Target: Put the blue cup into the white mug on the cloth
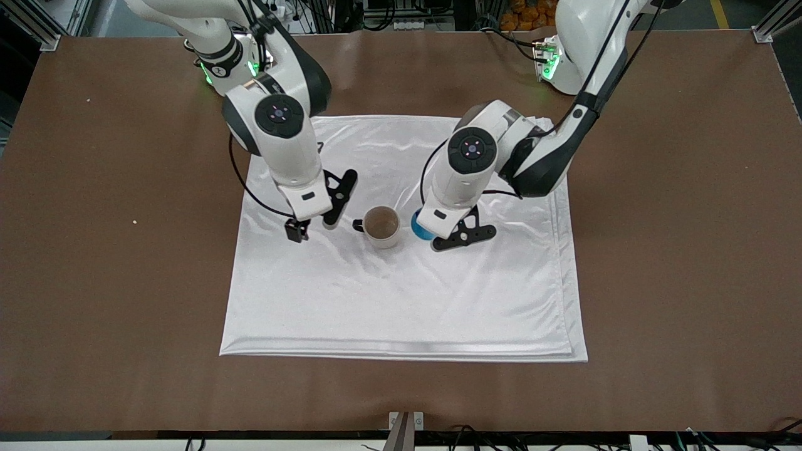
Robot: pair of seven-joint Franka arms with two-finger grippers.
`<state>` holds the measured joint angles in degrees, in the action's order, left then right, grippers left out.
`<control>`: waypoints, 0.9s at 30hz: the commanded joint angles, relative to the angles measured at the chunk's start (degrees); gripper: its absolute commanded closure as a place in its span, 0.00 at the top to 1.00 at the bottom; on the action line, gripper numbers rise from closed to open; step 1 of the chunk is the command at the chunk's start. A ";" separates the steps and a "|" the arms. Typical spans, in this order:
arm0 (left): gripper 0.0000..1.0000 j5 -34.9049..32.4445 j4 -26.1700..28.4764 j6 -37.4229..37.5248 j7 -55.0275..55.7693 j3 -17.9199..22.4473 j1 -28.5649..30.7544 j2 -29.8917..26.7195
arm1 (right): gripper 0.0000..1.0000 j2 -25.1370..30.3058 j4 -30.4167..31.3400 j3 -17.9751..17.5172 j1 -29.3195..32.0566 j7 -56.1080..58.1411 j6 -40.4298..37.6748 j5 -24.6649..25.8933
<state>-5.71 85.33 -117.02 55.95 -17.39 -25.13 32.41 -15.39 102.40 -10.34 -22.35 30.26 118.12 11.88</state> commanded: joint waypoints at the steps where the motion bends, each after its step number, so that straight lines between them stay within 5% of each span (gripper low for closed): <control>1: 0.00 -0.70 -1.13 0.04 2.67 0.60 -3.25 0.20 | 1.00 6.77 -0.79 -0.47 3.45 0.85 -10.35 -3.18; 27: 0.00 -1.76 -1.48 -13.05 4.08 1.74 -8.44 6.17 | 1.00 10.73 -14.51 0.15 16.55 0.68 -26.18 -2.39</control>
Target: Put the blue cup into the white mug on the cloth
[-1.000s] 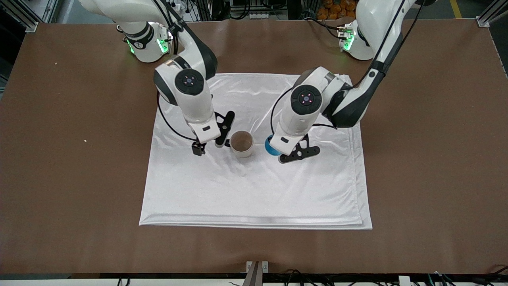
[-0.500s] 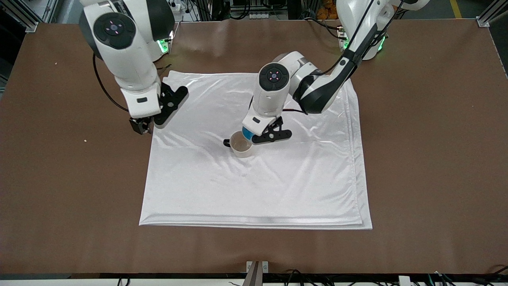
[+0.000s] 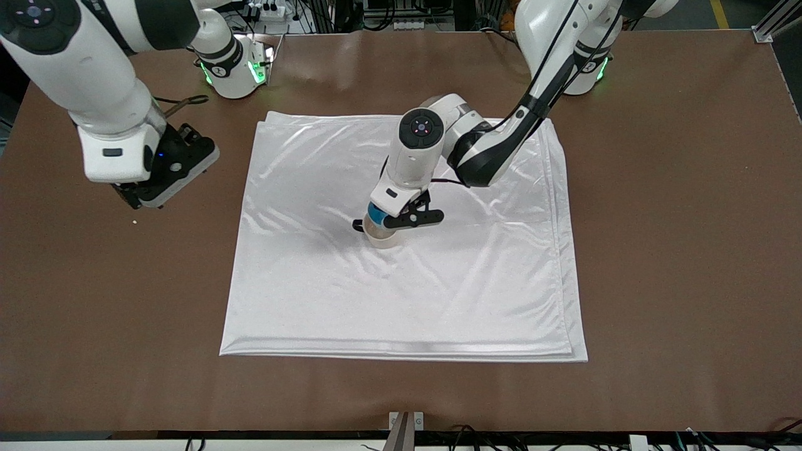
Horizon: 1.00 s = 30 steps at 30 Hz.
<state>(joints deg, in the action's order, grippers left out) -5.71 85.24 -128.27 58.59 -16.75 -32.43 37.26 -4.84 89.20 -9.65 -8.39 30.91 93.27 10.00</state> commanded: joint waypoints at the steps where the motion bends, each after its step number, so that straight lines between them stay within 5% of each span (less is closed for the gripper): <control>1: 0.00 -1.76 -1.30 -2.33 1.44 1.11 -1.14 1.58 | 1.00 0.18 -1.31 -0.54 2.85 0.02 -1.34 -0.59; 19: 0.00 -4.05 -1.30 -3.83 1.44 1.55 -1.49 4.92 | 1.00 -0.52 -3.16 0.34 9.79 -15.42 -0.46 -0.86; 21: 0.24 -3.87 -1.30 -3.83 1.62 1.55 -1.49 5.01 | 1.00 -0.61 -3.42 0.25 11.02 -17.98 -0.19 -1.12; 24: 1.00 -4.13 -1.30 -3.83 1.18 1.55 -1.58 5.10 | 1.00 -0.52 -3.34 0.25 12.08 -18.78 0.25 -1.38; 30: 1.00 -4.13 -1.30 -3.83 1.27 1.72 -1.93 4.84 | 1.00 -0.09 -2.72 0.16 12.61 -18.87 -1.33 -1.47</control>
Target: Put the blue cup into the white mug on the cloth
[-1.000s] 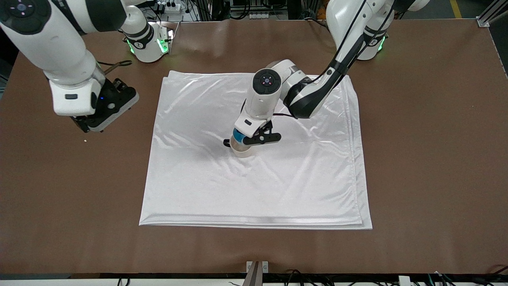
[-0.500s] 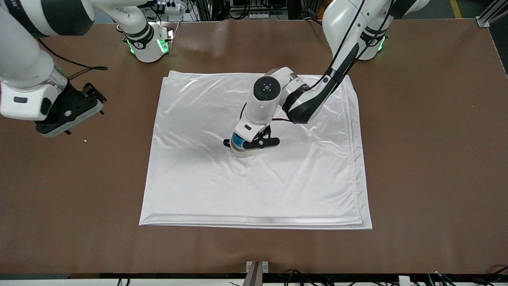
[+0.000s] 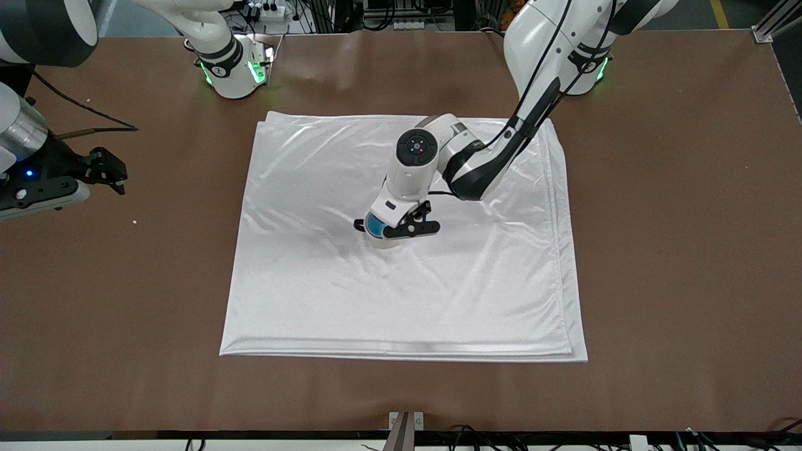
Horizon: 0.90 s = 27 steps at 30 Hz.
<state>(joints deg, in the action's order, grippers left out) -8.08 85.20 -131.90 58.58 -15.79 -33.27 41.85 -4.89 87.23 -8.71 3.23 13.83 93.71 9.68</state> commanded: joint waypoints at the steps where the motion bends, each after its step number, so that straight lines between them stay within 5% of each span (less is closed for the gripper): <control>1: 1.00 -1.77 -1.27 -0.20 1.27 0.76 -1.01 0.16 | 1.00 0.15 -0.57 -0.79 0.99 -1.79 -2.56 -1.16; 18: 1.00 -2.73 -0.57 0.42 -0.66 2.78 2.24 -3.53 | 1.00 3.13 4.44 -0.52 3.37 -12.06 -0.46 -7.40; 27: 1.00 -3.00 -0.39 2.27 -13.14 2.87 11.37 -6.96 | 1.00 7.79 11.73 -0.44 3.63 -15.15 3.23 -7.75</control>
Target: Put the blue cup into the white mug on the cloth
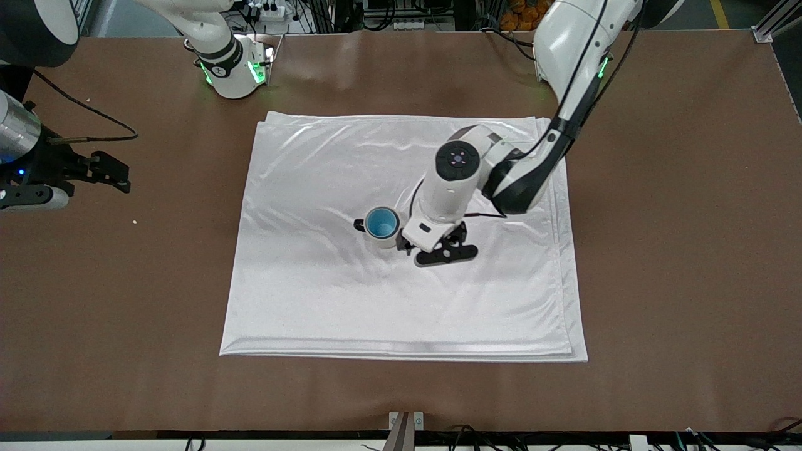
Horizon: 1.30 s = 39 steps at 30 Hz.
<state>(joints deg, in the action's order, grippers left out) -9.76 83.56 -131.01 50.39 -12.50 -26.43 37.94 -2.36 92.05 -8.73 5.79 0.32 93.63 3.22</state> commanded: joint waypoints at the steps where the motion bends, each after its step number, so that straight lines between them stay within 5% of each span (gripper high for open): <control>1: 1.00 -1.31 1.26 1.54 -5.39 -0.42 5.59 -3.13 | 1.00 6.04 8.22 -0.33 1.33 -1.63 4.18 -1.46; 8: 1.00 -1.32 1.17 7.51 -17.75 -0.42 15.43 -5.06 | 1.00 10.01 14.13 1.17 1.59 -1.63 7.35 -3.74; 22: 1.00 3.94 1.78 18.67 -42.72 -3.31 35.55 -11.47 | 1.00 8.16 10.97 5.65 -1.75 -1.63 6.83 -3.83; 28: 1.00 10.72 8.89 21.67 -50.74 -7.36 45.84 -19.64 | 1.00 5.62 7.28 5.65 -1.75 -1.37 6.21 -3.74; 32: 1.00 10.81 13.73 21.93 -50.65 -8.59 47.53 -25.53 | 1.00 4.91 6.13 5.56 -1.66 -1.55 5.24 -3.65; 39: 1.00 10.81 12.60 28.61 -49.42 -9.30 47.26 -29.23 | 1.00 3.33 3.67 4.95 -1.40 -2.25 5.07 -3.21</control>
<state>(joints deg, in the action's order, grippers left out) -0.20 93.20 -104.77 0.21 -20.66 20.84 13.66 3.26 99.26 -3.84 4.72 -0.73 100.21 0.32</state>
